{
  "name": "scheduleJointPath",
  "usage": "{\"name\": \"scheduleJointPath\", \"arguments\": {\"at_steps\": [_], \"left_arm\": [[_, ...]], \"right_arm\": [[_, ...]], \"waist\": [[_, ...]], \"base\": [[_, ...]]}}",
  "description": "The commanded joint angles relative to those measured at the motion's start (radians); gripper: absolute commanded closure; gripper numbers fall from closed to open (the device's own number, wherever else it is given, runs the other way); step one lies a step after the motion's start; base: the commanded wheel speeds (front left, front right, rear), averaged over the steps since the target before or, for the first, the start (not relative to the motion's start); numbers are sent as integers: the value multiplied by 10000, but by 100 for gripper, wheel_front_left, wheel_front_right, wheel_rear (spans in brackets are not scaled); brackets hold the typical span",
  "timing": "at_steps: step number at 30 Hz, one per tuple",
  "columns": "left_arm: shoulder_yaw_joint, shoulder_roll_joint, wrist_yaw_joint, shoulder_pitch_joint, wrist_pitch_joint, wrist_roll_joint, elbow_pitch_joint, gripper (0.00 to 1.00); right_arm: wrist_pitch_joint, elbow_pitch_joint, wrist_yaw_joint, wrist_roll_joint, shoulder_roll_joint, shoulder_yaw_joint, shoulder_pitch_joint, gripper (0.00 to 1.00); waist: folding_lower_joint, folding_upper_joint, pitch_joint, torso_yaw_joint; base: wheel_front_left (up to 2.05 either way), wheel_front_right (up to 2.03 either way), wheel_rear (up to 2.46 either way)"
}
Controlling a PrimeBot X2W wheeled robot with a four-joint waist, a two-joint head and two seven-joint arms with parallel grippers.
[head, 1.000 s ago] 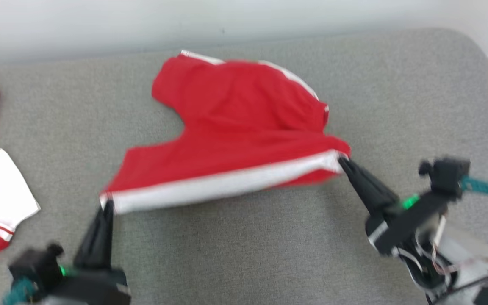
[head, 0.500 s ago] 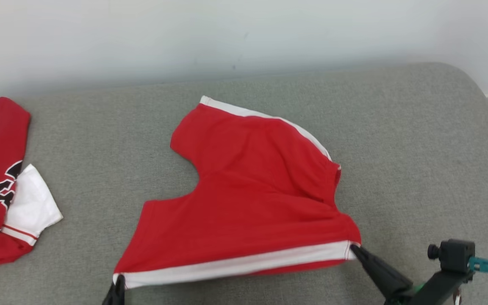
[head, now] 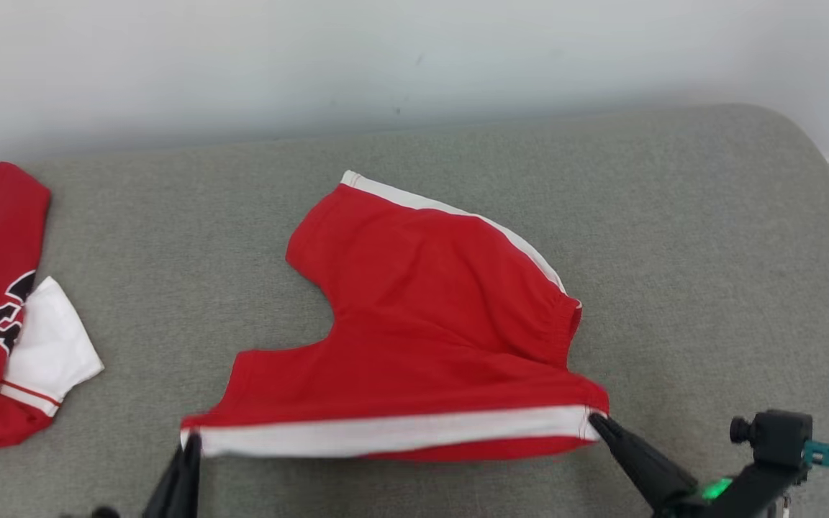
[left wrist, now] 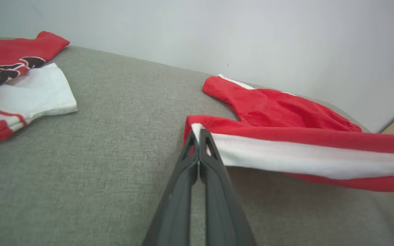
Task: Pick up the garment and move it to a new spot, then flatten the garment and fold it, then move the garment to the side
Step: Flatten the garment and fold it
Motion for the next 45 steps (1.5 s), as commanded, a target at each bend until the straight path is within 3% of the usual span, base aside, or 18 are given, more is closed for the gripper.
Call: {"name": "scheduleJointPath", "arguments": {"at_steps": [1,6,17,24,35,45], "left_arm": [[10,195,-135,-450,-42,106,56,100],[-129,732,-601,-2137,441,374,307,100],[-662,2178,-1422,-6056,2566,117,1566,100],[-1470,2892,-1502,-8153,3296,6,2807,100],[-3116,3902,-1515,-10653,3745,-433,4791,100],[-4237,3887,-1517,-11889,3516,-667,6011,100]], "right_arm": [[-75,-32,-7,-87,154,-169,-204,100],[-150,405,-7,-576,782,-609,-671,100],[-215,2065,-5,-1249,3096,-1188,-2313,100],[-366,2803,-5,-1285,4178,-1353,-3125,100],[-485,3575,-5,-1354,5232,-1455,-4231,100],[-493,3979,-5,-1482,5772,-1659,-4685,100]], "waist": [[0,1,175,-153],[0,1,524,-556],[0,1,1916,-1905],[0,1,2448,-2566],[0,1,3068,-3261],[0,1,3410,-3522]], "base": [[0,0,0],[0,0,0],[0,0,0],[0,0,0],[0,0,0],[0,0,0]]}}
